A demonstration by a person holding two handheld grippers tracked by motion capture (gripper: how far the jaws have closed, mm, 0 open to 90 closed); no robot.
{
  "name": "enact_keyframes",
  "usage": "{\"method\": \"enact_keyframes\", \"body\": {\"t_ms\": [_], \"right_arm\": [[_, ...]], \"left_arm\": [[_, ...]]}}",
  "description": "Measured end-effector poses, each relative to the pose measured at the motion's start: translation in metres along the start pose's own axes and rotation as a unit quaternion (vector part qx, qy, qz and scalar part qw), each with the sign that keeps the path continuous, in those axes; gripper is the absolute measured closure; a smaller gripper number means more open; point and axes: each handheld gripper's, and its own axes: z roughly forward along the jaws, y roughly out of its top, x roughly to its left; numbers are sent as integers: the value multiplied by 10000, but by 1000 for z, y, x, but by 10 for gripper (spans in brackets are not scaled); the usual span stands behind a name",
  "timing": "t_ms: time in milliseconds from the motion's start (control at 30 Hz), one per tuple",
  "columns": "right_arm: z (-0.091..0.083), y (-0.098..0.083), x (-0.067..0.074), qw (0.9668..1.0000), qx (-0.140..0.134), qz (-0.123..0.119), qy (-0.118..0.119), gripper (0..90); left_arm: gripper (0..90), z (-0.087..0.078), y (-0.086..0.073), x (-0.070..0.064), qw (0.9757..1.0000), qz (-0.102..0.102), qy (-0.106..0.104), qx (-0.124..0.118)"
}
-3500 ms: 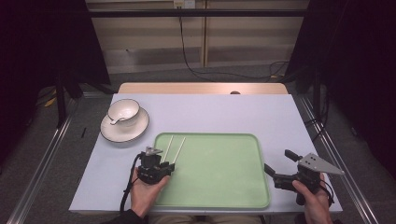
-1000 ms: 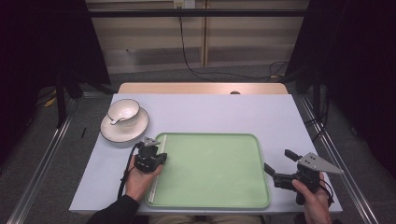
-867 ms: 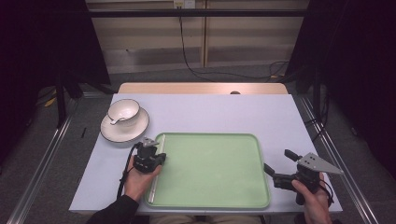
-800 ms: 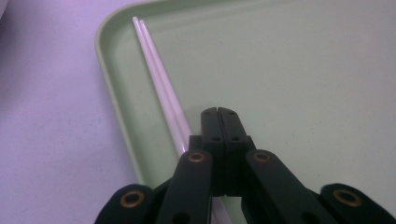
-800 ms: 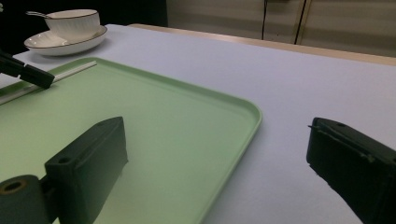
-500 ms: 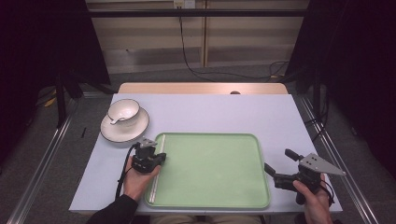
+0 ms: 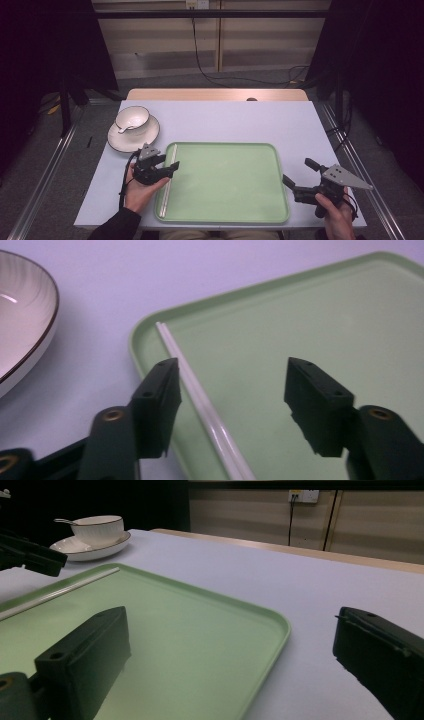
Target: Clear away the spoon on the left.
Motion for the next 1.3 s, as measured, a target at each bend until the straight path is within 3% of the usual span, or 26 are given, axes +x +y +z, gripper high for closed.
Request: {"method": "enact_keyframes", "body": {"t_ms": [33,100,167,333,400,533,567,667,767,933,1133,1200,1233,1300], "right_arm": [[0,0,0,10000,11,-12,25,16],[1,0,0,9999,-19,-87,53,15],[2,-2,1,9998,105,-137,36,15],[1,-2,0,9999,79,-141,59,15],[1,-2,0,9998,77,-159,66,15],[1,-2,0,9998,82,-154,73,15],[2,-2,0,9998,100,-153,87,16],[2,-2,1,9997,121,-170,94,16],[2,-2,1,9998,116,-166,83,16],[2,-2,1,9997,115,-177,98,17],[2,-2,1,9997,123,-183,104,17],[2,-2,1,9997,122,-190,106,17],[3,-2,1,9997,122,-187,108,17],[3,-2,1,9997,117,-189,106,17]], "left_arm": [[342,-2,0,1,9999,81,18,-63],[252,-4,0,4,9999,121,-8,-75],[181,-8,1,9,9999,8,-149,-81],[103,-15,6,17,9998,-38,-110,-153],[82,-23,11,25,9997,190,14,-169],[69,-31,15,34,9995,131,112,-267],[72,-35,15,39,9992,130,263,-270],[79,-41,15,48,9984,86,434,-342],[93,-45,15,53,9977,-11,501,-452],[98,-57,20,68,9965,-70,763,-342],[107,-68,22,96,9920,-351,1150,-392],[107,-68,23,99,9909,-350,1247,-372],[105,-68,25,105,9889,-381,1392,-367],[112,-68,27,109,9887,-403,1408,-325]]}}
